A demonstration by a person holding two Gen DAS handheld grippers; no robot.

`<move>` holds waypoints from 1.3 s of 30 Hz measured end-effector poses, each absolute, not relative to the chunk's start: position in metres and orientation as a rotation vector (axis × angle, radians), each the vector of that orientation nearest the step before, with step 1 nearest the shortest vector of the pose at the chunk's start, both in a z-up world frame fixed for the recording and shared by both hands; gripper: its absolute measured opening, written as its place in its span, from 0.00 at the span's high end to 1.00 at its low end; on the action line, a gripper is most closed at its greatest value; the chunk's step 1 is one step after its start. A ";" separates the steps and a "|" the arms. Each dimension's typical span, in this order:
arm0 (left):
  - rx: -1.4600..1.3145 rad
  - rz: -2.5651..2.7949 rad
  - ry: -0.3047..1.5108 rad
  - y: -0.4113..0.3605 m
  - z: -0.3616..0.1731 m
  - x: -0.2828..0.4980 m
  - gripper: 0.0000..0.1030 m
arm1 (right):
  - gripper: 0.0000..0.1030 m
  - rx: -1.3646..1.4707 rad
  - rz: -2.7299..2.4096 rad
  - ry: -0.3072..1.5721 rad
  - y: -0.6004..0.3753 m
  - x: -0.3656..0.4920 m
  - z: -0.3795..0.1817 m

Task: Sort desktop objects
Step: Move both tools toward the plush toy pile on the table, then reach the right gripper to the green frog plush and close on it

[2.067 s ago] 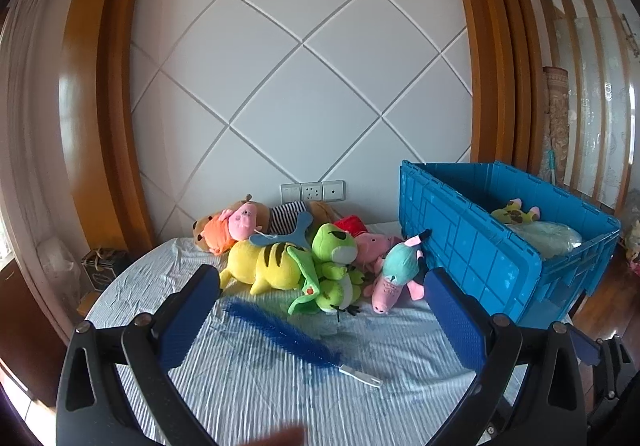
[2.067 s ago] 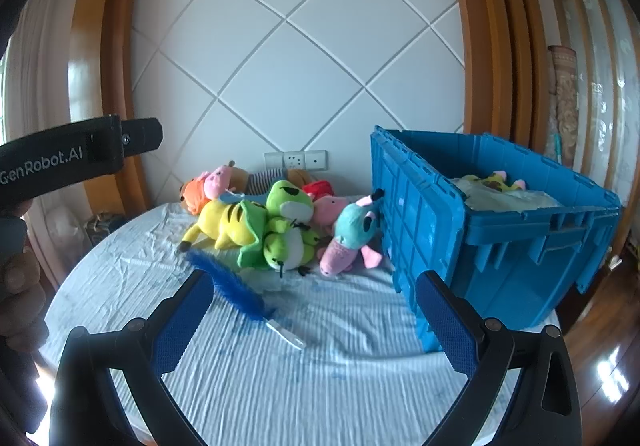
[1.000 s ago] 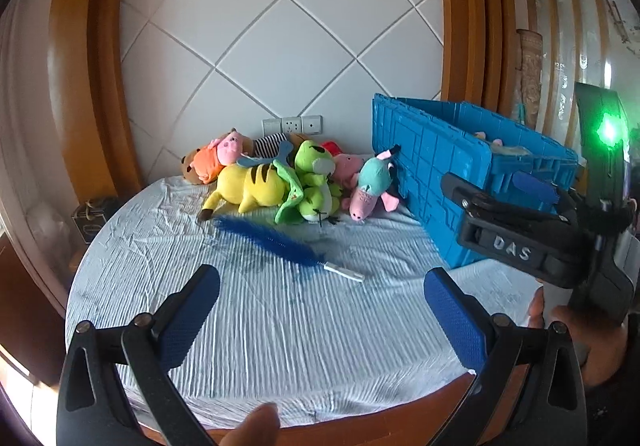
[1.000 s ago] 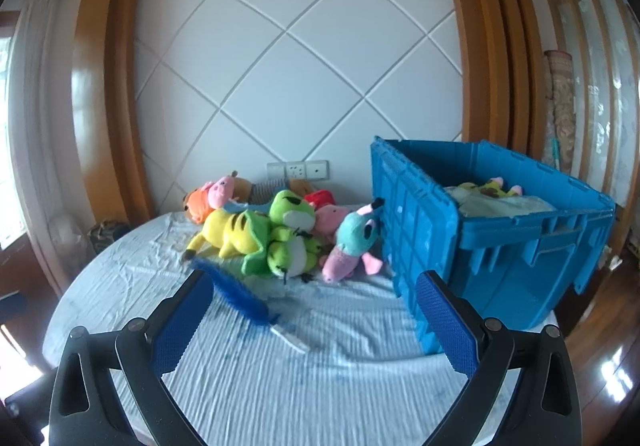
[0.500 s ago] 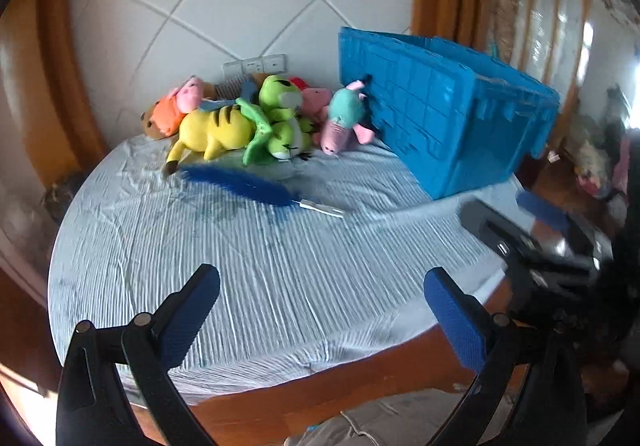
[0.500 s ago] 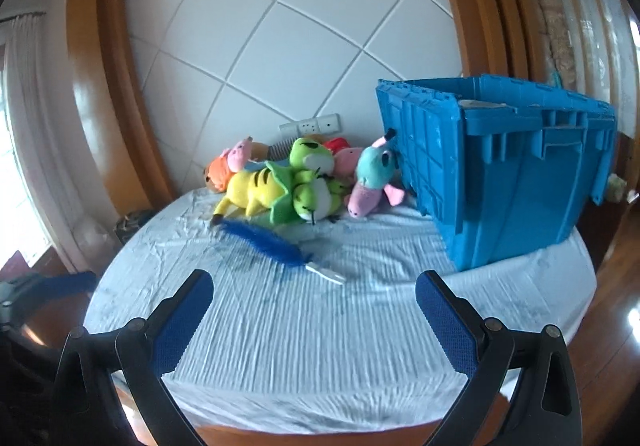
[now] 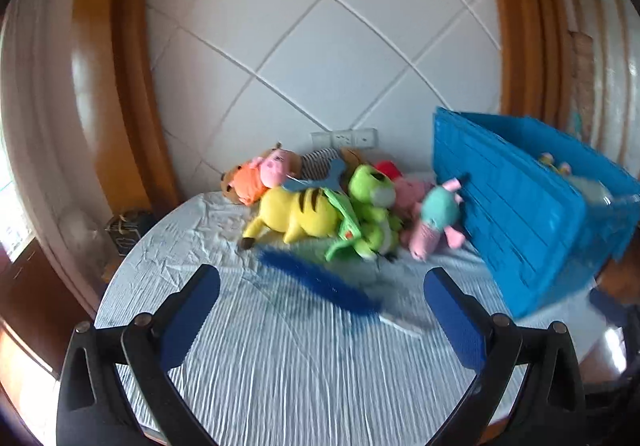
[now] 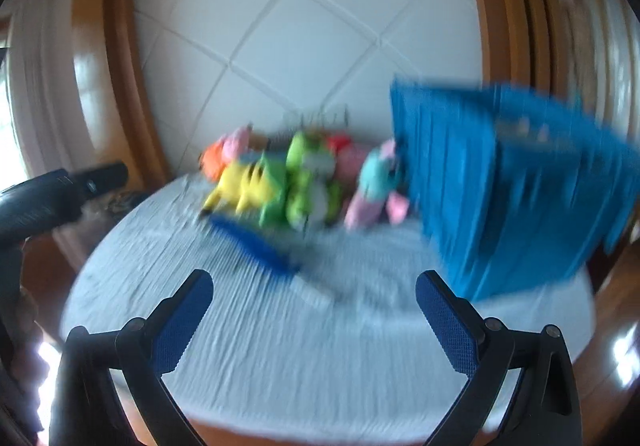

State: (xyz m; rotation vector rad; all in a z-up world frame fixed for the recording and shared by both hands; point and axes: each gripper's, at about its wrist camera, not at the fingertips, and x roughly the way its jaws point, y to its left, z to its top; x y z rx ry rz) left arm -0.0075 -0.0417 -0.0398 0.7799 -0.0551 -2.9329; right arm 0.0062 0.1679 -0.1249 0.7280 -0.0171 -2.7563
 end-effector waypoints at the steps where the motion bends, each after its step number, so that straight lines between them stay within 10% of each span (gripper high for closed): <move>1: 0.771 -2.928 -0.038 -0.043 -0.037 -0.012 0.00 | 0.00 0.684 -2.780 0.012 0.165 0.002 -0.117; 39: 0.885 -2.904 -0.132 -0.113 -0.106 -0.188 0.00 | 0.00 0.839 -2.839 -0.037 0.099 -0.169 -0.171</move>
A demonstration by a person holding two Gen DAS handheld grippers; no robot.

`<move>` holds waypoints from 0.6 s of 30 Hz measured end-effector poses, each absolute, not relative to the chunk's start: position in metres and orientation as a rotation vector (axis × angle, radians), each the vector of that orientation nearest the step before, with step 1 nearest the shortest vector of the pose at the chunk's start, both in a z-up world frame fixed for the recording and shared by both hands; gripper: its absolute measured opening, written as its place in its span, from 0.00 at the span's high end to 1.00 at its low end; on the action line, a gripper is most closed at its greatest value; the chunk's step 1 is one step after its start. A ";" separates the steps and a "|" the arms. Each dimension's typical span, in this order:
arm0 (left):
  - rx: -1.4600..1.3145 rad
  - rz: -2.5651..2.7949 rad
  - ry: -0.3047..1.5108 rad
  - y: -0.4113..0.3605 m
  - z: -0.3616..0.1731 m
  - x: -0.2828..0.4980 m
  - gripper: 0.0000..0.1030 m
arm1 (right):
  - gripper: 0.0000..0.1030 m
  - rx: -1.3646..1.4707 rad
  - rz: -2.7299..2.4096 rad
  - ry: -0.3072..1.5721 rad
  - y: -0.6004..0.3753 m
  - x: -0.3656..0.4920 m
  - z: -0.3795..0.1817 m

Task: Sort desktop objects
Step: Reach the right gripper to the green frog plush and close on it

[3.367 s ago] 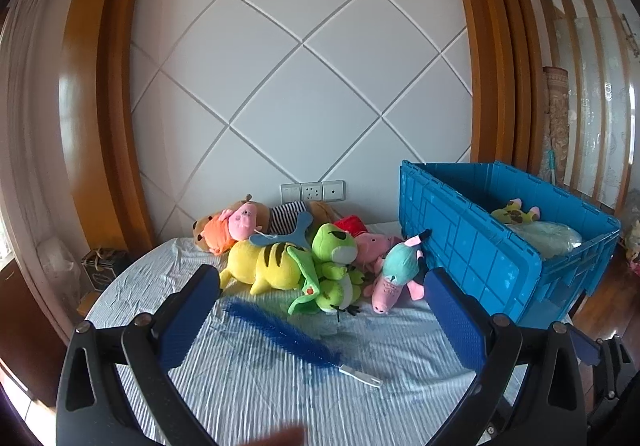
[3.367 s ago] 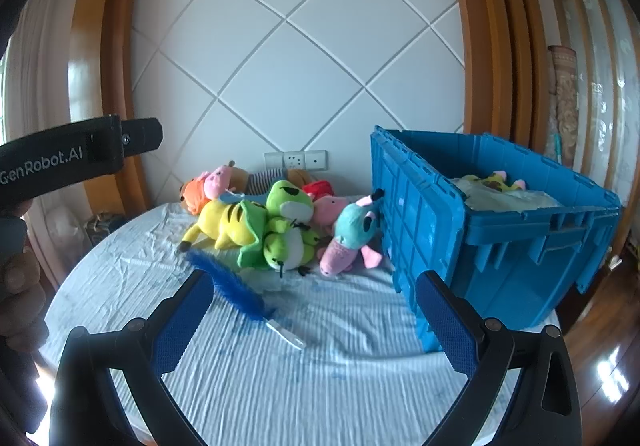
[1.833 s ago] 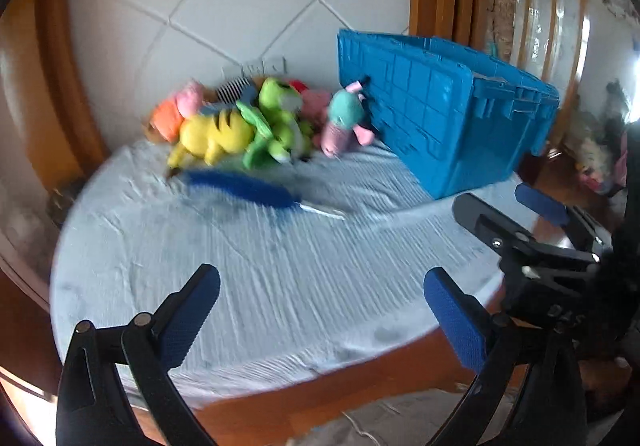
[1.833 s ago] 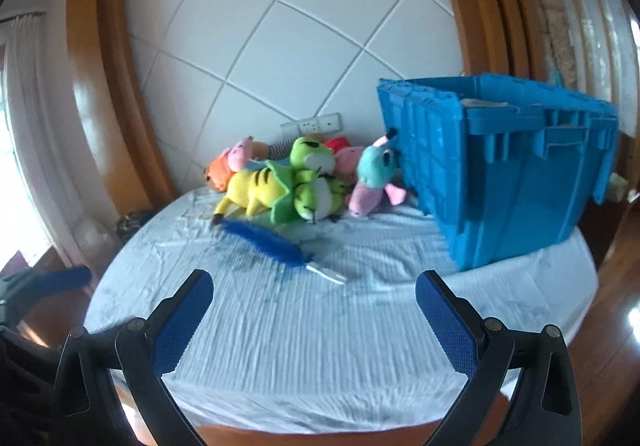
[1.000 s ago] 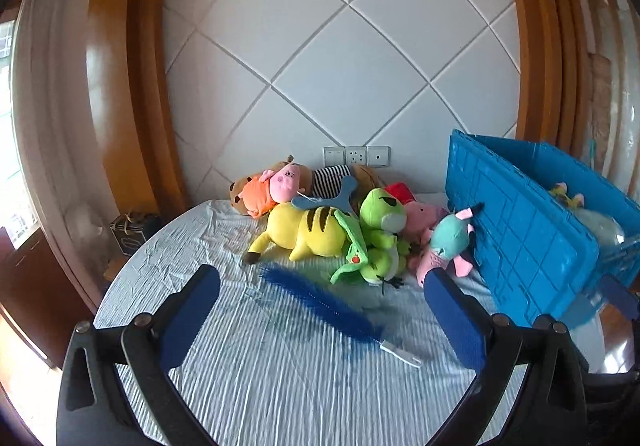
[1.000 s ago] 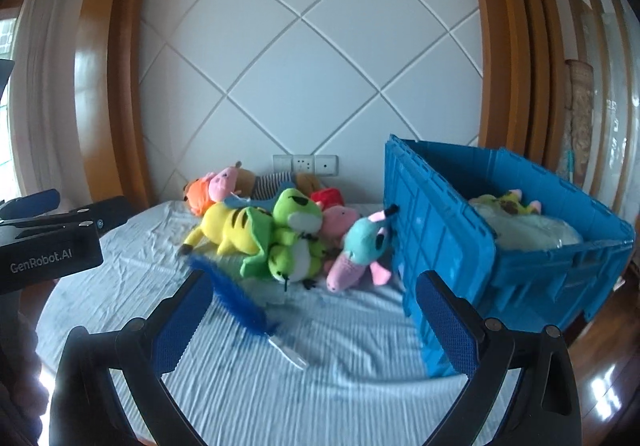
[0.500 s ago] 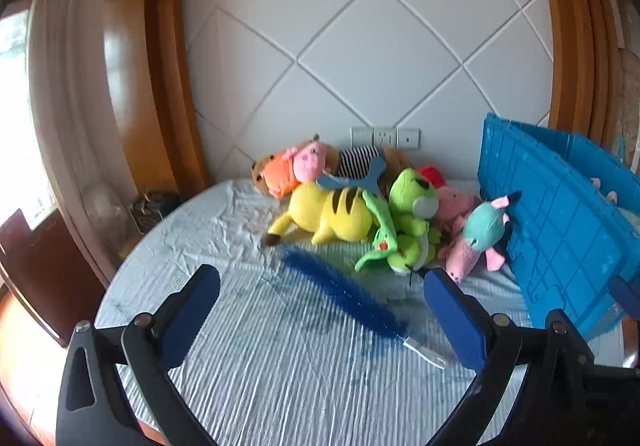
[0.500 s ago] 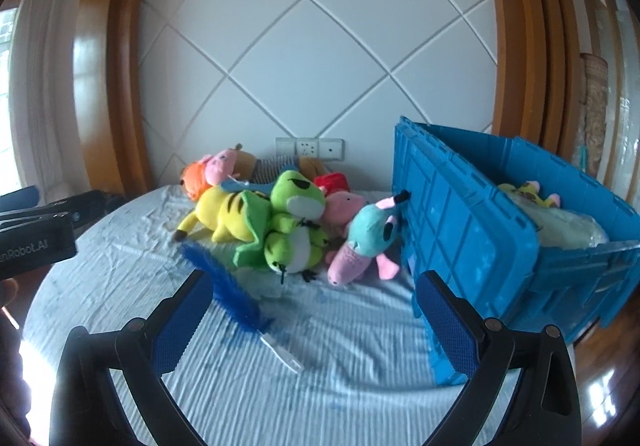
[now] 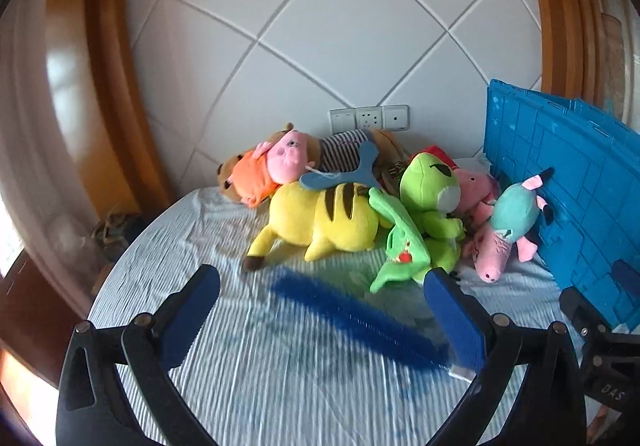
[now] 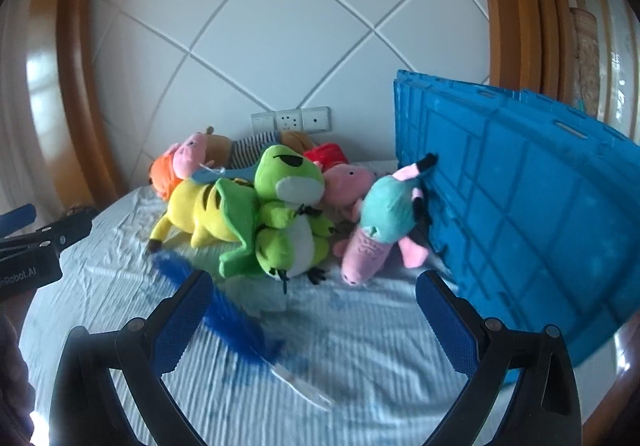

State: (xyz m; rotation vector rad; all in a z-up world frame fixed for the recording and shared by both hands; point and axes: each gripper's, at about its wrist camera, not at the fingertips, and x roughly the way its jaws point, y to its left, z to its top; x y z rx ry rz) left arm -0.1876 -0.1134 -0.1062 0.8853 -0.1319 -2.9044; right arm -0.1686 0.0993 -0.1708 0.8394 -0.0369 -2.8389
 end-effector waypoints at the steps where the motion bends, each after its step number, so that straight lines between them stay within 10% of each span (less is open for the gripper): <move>1: 0.880 -2.915 -0.153 -0.114 -0.107 -0.195 0.00 | 0.00 0.846 -2.843 -0.046 0.094 -0.175 -0.173; 18: 0.895 -3.063 -0.361 -0.067 -0.116 -0.305 0.05 | 0.01 1.007 -2.874 -0.039 0.089 -0.251 -0.219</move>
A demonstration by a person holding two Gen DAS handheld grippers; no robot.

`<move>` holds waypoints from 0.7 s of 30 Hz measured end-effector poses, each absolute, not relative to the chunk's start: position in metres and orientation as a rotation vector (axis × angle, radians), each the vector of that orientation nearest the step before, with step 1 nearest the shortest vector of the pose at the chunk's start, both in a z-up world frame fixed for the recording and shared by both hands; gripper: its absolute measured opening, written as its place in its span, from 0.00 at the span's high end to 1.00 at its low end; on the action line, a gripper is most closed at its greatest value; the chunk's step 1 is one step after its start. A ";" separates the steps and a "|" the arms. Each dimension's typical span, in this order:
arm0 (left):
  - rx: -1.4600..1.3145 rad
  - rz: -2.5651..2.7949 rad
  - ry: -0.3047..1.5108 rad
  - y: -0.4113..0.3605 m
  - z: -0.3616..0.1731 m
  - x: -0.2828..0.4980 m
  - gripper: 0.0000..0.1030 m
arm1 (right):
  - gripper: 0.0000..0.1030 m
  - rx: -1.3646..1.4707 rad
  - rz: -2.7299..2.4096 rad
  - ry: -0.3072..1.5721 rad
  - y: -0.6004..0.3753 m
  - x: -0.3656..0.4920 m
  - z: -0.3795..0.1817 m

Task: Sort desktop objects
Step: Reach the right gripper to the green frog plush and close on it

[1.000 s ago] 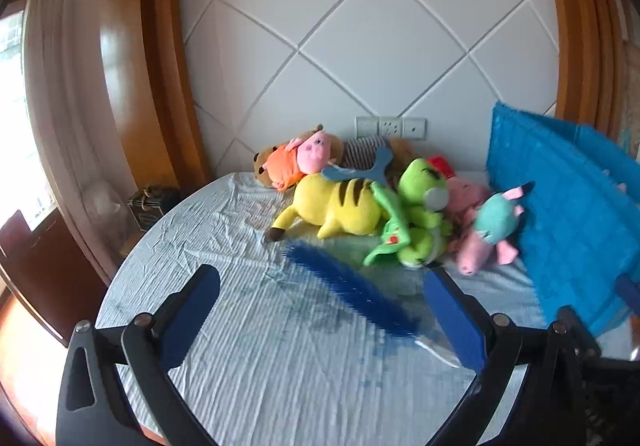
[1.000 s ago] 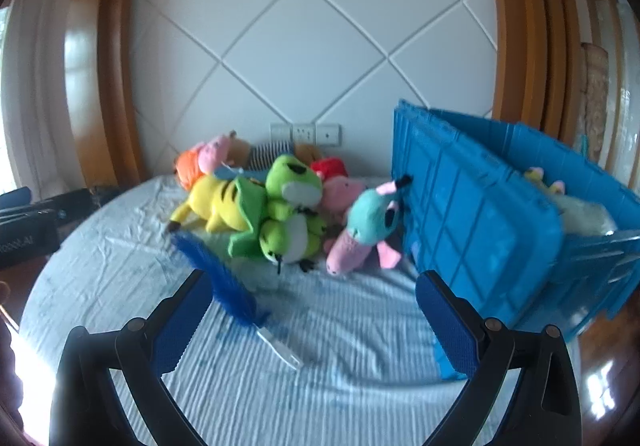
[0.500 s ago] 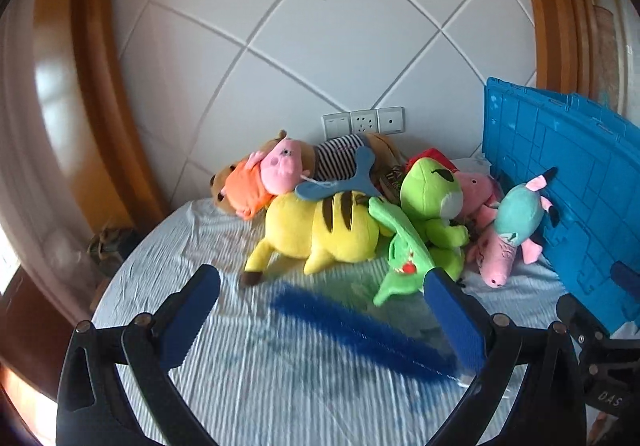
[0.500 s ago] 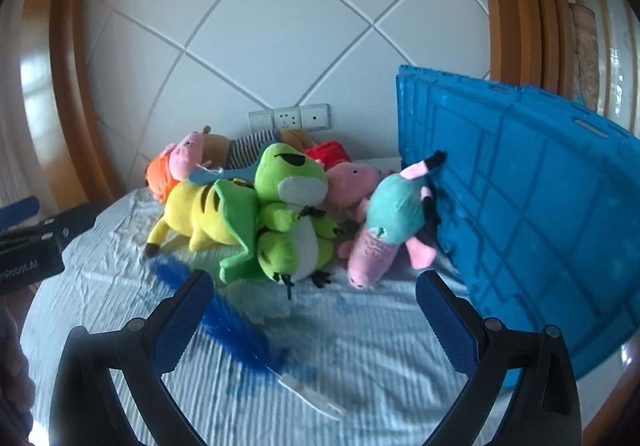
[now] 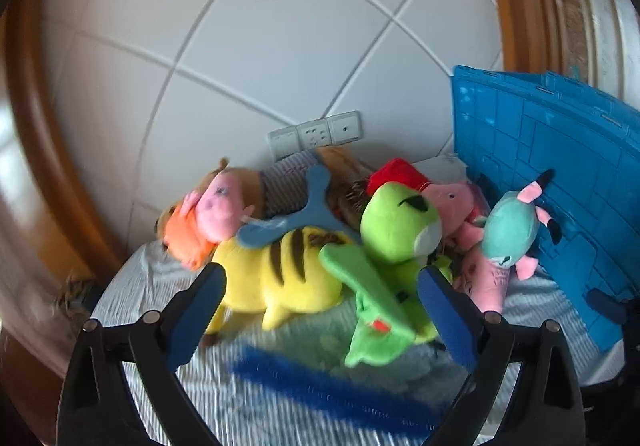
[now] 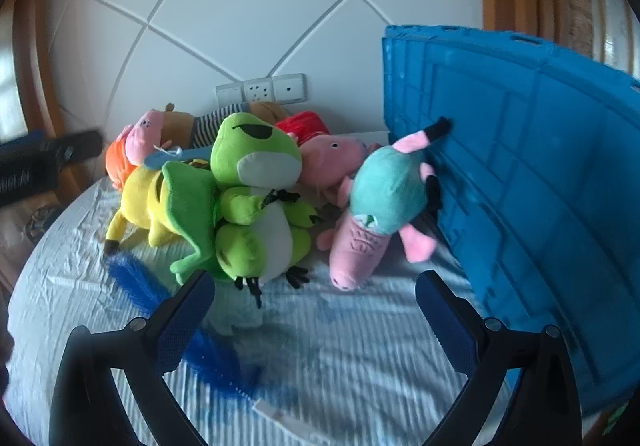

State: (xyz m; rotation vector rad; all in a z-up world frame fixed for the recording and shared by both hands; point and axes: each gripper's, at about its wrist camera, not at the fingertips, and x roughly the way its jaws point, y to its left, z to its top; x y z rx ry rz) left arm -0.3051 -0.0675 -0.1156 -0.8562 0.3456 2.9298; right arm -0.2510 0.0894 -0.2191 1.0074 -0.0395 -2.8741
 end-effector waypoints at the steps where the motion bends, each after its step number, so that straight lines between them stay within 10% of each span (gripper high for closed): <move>1: -0.844 2.927 0.368 -0.062 -0.116 -0.311 0.05 | 0.01 0.980 -2.862 -0.036 0.089 -0.257 -0.223; 21: -0.908 2.659 0.584 -0.008 -0.148 -0.414 0.05 | 0.10 1.078 -2.650 0.155 0.052 -0.318 -0.292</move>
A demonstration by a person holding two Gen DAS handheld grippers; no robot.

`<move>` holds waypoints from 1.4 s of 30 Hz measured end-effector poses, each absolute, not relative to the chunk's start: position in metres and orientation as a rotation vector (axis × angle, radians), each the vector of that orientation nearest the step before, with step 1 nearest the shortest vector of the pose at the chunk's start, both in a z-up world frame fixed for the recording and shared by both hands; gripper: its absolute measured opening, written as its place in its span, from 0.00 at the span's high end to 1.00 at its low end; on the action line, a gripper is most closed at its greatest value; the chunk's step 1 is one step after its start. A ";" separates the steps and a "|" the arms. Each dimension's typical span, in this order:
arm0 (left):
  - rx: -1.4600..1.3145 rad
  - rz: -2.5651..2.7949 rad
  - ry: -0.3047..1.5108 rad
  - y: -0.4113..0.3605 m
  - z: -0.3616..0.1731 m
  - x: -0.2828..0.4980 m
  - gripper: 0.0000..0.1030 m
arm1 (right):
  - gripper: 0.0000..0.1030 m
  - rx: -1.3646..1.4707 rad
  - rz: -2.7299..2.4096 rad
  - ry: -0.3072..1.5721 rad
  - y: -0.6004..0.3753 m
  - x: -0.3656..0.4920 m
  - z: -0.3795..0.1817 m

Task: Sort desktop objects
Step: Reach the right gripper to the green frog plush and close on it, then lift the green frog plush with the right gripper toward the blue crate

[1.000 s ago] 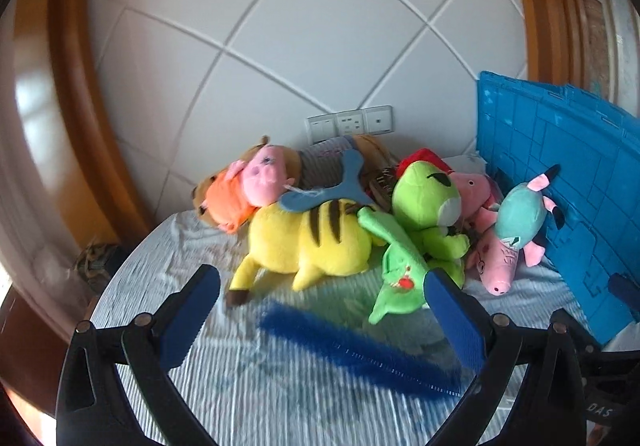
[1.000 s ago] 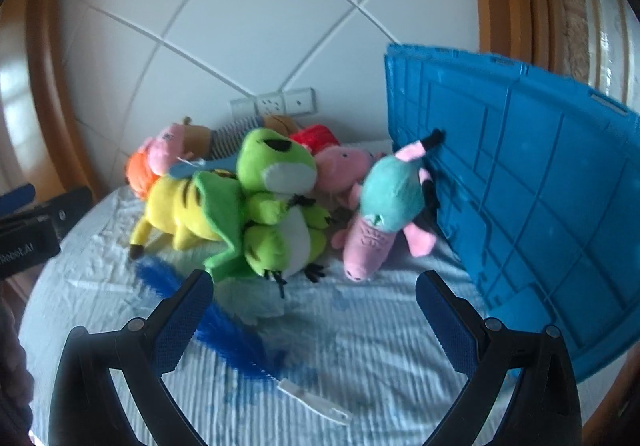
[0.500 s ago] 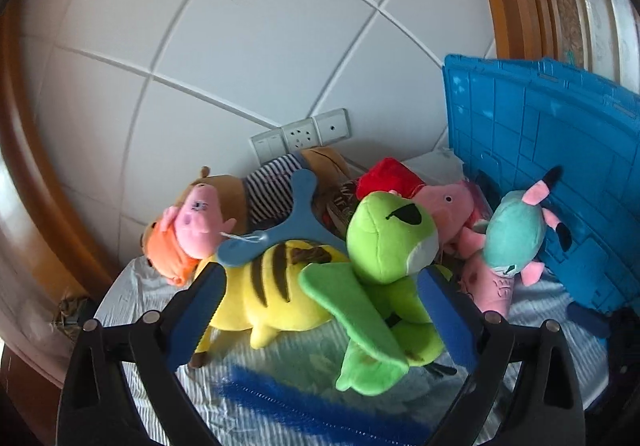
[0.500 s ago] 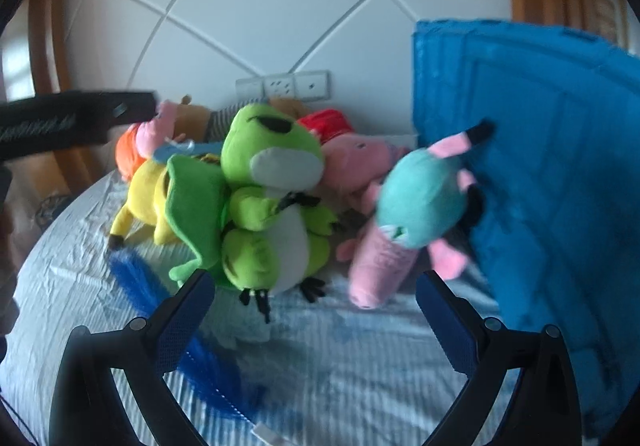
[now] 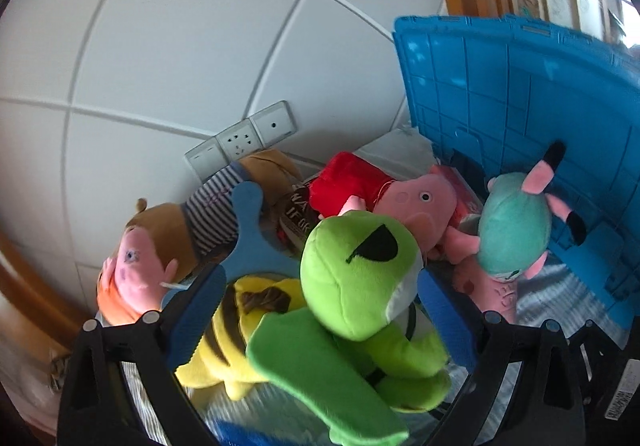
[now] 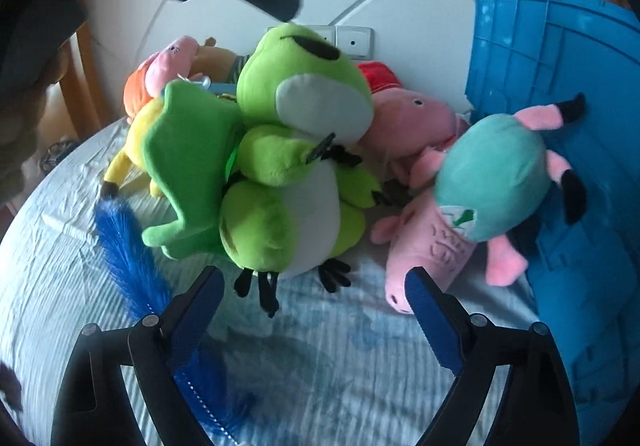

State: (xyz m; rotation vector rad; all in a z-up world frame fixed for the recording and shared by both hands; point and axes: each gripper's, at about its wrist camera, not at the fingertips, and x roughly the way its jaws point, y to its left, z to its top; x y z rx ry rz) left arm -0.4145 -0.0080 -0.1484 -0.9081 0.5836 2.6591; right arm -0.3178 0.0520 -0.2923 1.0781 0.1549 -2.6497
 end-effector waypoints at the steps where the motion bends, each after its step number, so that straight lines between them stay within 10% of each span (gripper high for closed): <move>1: -0.912 2.652 0.609 -0.005 -0.151 -0.419 0.05 | 0.10 1.077 -2.652 0.129 0.052 -0.320 -0.295; 26: -0.995 2.495 0.635 0.009 -0.190 -0.473 0.06 | 0.17 0.996 -2.586 0.397 0.000 -0.365 -0.324; 29: -1.024 2.481 0.606 0.006 -0.195 -0.477 0.31 | 0.32 0.994 -2.576 0.385 -0.001 -0.371 -0.324; 42: -1.026 2.487 0.522 -0.001 -0.192 -0.478 0.52 | 0.50 0.978 -2.578 0.364 0.007 -0.367 -0.318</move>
